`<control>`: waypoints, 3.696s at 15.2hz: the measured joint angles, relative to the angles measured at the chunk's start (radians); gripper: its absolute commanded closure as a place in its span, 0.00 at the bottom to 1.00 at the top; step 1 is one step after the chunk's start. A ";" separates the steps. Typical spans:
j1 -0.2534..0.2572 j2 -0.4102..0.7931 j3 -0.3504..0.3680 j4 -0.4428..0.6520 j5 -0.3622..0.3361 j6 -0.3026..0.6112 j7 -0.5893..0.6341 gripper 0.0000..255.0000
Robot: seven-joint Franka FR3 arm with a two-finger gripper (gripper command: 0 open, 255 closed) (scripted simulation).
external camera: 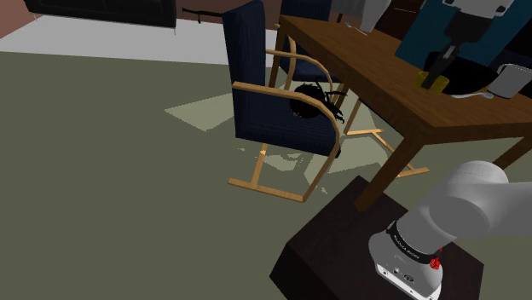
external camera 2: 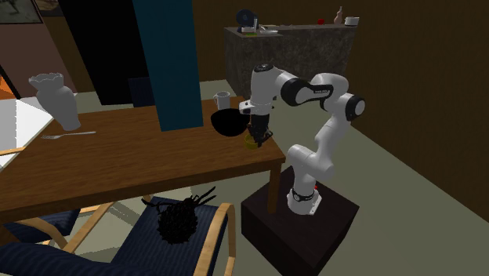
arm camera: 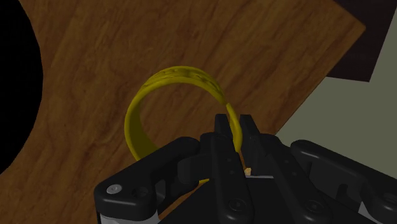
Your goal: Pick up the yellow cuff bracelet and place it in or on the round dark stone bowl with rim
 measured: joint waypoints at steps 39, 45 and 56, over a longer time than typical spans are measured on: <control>0.048 0.419 -0.334 0.730 -0.086 -0.232 -0.411 1.00; 0.040 0.395 -0.368 0.647 -0.107 -0.160 -0.435 1.00; 0.019 0.317 -0.358 0.465 -0.132 -0.053 -0.399 1.00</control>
